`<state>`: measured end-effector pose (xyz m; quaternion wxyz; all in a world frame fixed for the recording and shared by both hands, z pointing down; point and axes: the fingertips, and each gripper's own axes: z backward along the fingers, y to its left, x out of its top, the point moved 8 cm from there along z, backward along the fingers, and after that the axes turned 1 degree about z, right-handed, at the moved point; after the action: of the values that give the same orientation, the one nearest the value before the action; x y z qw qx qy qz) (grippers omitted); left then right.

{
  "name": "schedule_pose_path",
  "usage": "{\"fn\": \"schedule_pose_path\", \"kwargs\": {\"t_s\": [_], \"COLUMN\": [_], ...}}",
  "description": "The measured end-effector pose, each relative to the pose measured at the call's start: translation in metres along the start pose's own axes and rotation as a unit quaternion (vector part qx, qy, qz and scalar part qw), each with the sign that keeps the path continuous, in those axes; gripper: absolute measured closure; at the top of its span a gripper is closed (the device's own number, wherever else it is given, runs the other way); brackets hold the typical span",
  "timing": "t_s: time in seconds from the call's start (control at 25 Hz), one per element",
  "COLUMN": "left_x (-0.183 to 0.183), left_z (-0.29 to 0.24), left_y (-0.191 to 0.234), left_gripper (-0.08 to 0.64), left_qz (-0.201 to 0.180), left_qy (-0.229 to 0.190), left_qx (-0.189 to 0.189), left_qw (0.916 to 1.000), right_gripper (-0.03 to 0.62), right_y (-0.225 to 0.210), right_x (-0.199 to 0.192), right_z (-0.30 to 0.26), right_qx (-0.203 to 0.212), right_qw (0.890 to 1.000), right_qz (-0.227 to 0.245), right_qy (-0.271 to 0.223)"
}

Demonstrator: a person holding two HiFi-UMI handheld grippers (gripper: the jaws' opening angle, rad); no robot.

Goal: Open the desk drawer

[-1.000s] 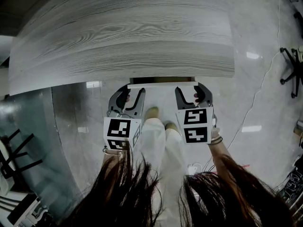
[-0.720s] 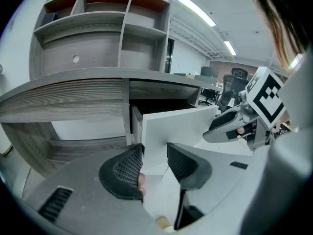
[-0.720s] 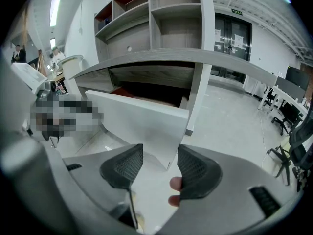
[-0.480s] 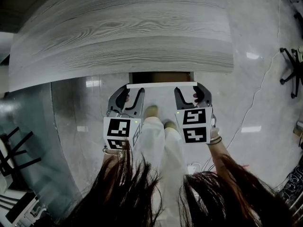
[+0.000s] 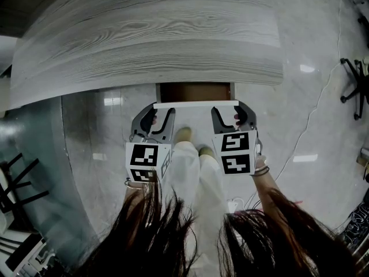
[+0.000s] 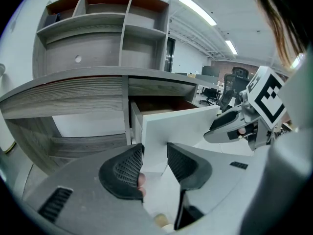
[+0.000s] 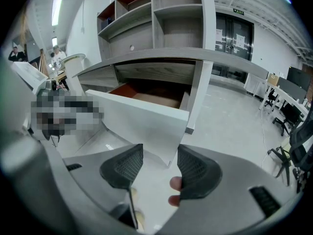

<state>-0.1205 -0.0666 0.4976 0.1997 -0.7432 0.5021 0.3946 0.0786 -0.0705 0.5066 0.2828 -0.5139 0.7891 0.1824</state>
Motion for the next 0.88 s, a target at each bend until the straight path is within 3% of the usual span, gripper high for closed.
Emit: {"fn": "schedule_pose_path", "kwargs": {"t_s": [0.88], "left_x": [-0.012], "left_z": [0.003], "left_y": [-0.004], "left_gripper": [0.417], "left_qz": [0.002], "left_qy": [0.003], "left_qx": [-0.002], "left_qw": [1.0], "right_gripper": [0.387], "right_y": [0.004], "right_x": [-0.011], "right_z": [0.0], "right_qx": [-0.001], "right_qw": [1.0], "right_qz": [0.004], "right_qy": [0.01]}}
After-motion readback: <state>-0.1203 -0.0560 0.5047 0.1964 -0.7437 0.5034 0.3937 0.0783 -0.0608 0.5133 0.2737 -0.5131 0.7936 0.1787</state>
